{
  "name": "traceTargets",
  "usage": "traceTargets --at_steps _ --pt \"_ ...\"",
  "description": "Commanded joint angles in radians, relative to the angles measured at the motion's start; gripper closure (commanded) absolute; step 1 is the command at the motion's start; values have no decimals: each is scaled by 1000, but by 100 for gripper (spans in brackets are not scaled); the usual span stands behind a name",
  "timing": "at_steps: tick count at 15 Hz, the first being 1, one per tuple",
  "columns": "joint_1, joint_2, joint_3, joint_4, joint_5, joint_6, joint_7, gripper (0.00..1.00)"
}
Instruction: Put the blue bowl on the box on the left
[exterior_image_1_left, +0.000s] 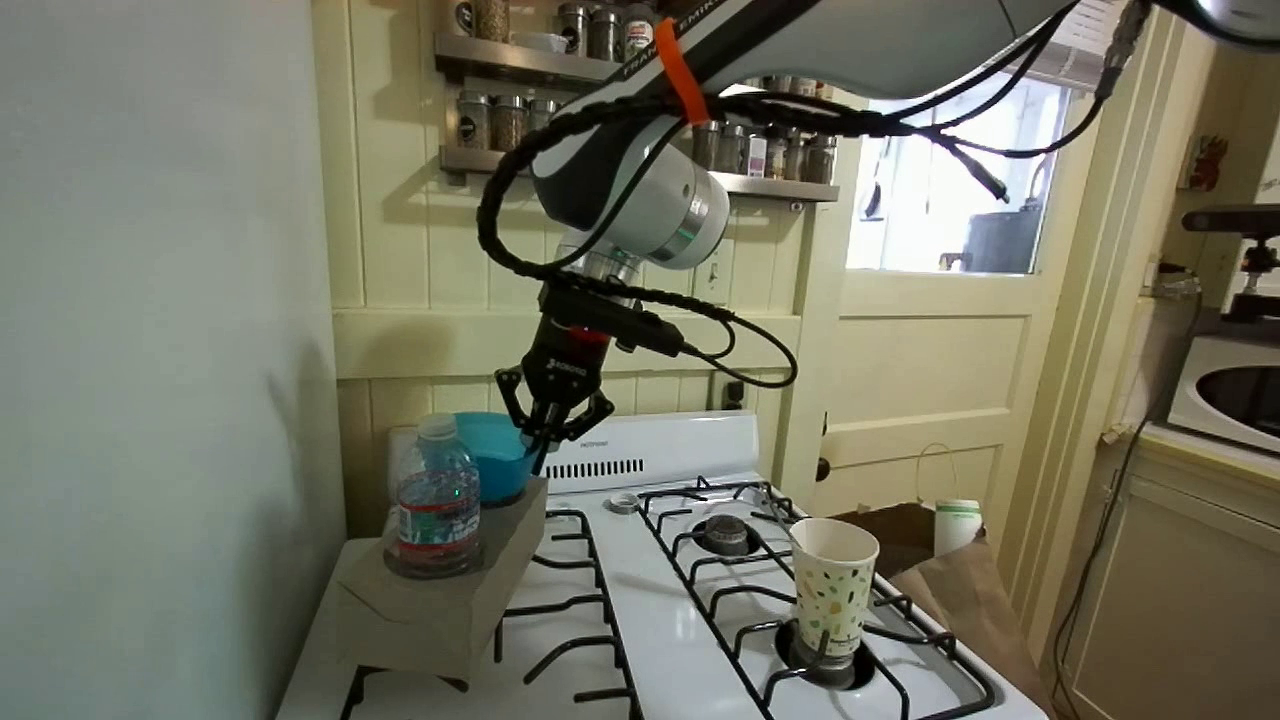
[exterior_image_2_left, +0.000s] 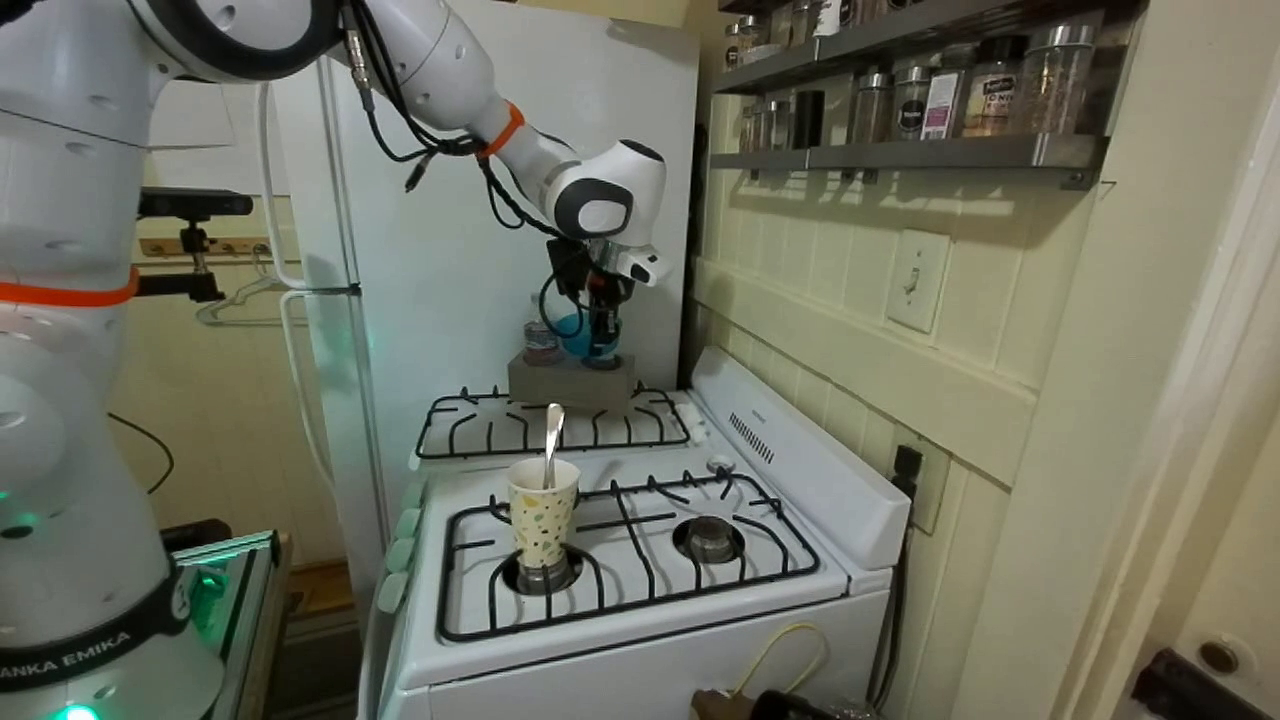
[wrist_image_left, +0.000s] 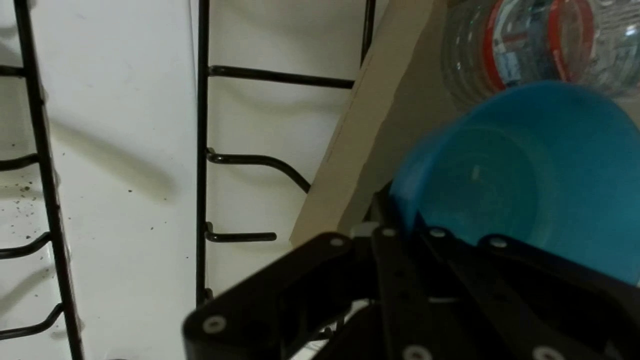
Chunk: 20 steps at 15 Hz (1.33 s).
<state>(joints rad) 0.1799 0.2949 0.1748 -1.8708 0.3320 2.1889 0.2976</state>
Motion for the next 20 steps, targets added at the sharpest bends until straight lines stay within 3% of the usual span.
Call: traceTargets --at_steps 1,4,5,6,7,15,18,20 --pt "16 -3 -11 -3 -29 -25 43 99" --pt "16 4 -9 3 -29 -31 47 99" --pt "18 6 -10 3 -31 -28 51 71" --pt "19 7 -10 4 -32 -28 54 71" --pt "20 9 -10 5 -32 -27 55 64" --pt "21 -54 -13 -18 -46 -33 57 4" --pt "20 -162 -20 -66 -91 -11 65 0" --pt "22 -244 -39 -76 -215 -165 126 0"
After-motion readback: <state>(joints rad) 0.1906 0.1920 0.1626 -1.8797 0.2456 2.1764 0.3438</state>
